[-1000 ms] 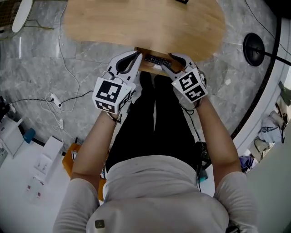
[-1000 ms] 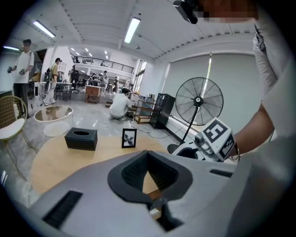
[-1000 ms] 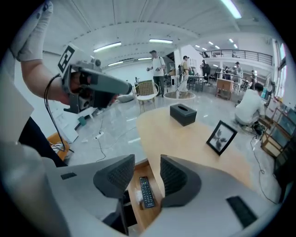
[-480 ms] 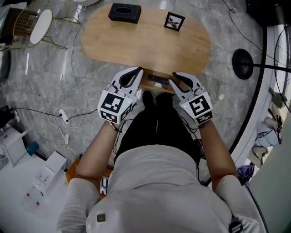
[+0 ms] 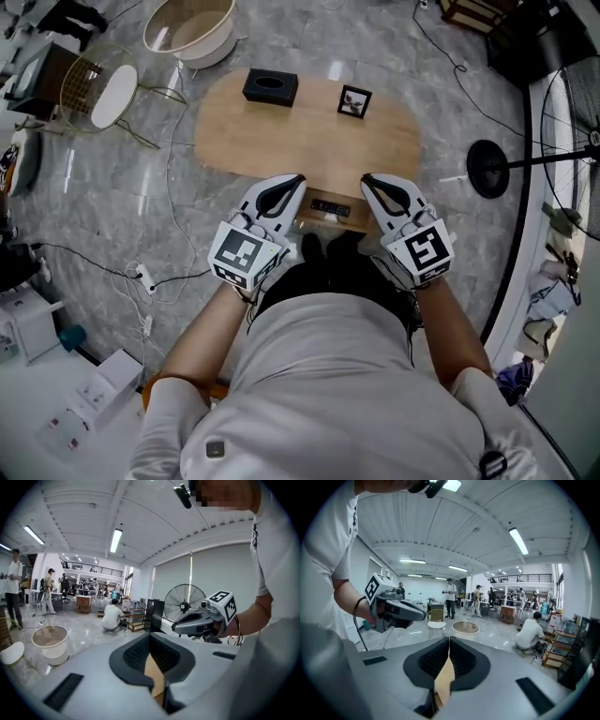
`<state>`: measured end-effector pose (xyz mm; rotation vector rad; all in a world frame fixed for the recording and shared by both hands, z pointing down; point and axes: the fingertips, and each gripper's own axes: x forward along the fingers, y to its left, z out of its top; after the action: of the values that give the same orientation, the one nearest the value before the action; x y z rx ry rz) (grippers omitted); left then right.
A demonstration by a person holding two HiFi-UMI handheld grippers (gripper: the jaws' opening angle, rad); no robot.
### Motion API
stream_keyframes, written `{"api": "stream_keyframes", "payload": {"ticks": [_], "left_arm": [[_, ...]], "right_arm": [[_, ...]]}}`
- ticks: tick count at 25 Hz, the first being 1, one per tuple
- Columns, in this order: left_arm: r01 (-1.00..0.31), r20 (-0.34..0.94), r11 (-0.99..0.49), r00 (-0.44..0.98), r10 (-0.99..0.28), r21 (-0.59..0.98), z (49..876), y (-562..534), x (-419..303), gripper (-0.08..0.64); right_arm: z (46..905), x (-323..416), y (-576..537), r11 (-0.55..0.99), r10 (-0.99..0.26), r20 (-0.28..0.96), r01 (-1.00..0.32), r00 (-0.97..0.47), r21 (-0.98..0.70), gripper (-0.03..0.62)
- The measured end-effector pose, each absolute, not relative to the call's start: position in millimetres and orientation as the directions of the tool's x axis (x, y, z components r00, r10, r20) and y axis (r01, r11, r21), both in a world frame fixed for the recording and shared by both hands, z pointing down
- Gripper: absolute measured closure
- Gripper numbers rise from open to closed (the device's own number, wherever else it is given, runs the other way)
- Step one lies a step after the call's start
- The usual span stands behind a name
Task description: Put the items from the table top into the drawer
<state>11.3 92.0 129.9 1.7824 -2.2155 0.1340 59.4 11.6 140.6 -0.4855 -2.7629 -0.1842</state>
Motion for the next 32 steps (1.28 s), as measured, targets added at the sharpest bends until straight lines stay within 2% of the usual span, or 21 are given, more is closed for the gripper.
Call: {"api": "stream_keyframes", "payload": {"ticks": [11, 22, 32], "left_arm": [[-0.978, 0.164, 0.204, -0.196, -0.967, 0.035, 52.7, 121.2, 59.0, 0.551], [-0.98, 0.116, 0.198, -0.193, -0.974, 0.03, 24.6, 140.3, 88.4, 0.551], [-0.977, 0.069, 0.207, -0.204, -0.976, 0.041, -0.8, 97.3, 148.6, 0.551]], "right_arm": [[60.8, 107.1, 37.2, 0.934, 0.3, 0.212, 0.332, -0.93, 0.135, 0.565], [20.5, 151.3, 34.8, 0.939, 0.317, 0.126, 0.329, -0.94, 0.097, 0.566], [-2.7, 226.3, -8.9, 0.934, 0.324, 0.11, 0.336, -0.94, 0.124, 0.566]]}}
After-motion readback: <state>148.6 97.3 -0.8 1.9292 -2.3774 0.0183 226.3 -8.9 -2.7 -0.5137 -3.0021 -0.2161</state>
